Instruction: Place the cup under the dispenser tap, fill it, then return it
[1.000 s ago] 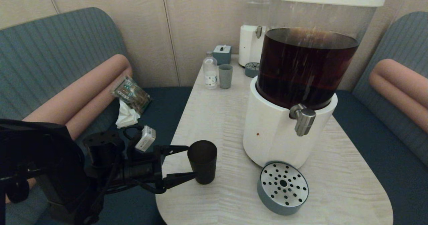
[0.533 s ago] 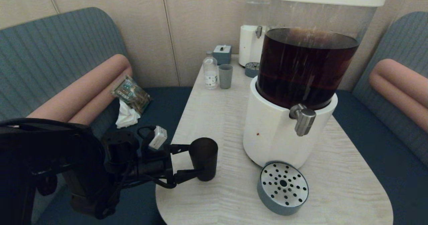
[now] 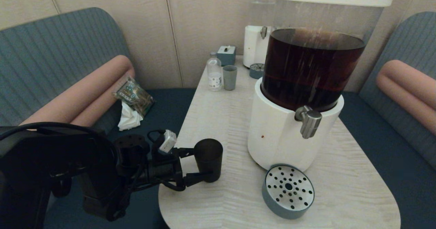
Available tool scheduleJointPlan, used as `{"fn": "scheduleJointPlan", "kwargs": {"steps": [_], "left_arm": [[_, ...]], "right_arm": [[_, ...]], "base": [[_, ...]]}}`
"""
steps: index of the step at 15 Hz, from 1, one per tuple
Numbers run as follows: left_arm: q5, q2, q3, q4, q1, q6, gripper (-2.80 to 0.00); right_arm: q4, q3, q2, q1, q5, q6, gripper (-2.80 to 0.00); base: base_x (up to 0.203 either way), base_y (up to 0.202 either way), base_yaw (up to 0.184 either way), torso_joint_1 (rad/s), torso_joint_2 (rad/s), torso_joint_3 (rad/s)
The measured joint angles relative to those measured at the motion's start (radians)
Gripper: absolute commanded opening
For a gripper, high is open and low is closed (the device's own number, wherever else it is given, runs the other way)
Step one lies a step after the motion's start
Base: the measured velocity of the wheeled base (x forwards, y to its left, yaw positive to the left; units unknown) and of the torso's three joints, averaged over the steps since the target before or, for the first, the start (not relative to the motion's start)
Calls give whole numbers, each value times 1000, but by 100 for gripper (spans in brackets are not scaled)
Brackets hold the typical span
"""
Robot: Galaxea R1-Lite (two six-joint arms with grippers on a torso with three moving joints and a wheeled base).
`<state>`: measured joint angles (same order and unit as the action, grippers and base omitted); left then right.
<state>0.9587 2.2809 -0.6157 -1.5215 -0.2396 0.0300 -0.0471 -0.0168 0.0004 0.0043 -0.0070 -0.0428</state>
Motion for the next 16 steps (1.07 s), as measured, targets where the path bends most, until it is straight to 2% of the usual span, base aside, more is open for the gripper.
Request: {"fn": "scheduleJointPlan", "kwargs": {"steps": [5,6,14,16], "left_arm": [[-7,4,-5,0,-6,-4,0],[-8,5,-9,0,-6,-13,-280],[-8,-2,5,-1,-6,-15,-280],[-8,-20,17,2,-6,6,-280]], "right_arm": [[0,0,0,0,0,0,-280],[0,0,0,0,0,0,-280],[0,0,0,0,0,0,-280],[0,0,0,0,0,0,-280]], "base": [[0,0,0,0,0,0],[0,0,0,0,0,0],[0,0,0,0,0,0],[0,0,0,0,0,0]]}}
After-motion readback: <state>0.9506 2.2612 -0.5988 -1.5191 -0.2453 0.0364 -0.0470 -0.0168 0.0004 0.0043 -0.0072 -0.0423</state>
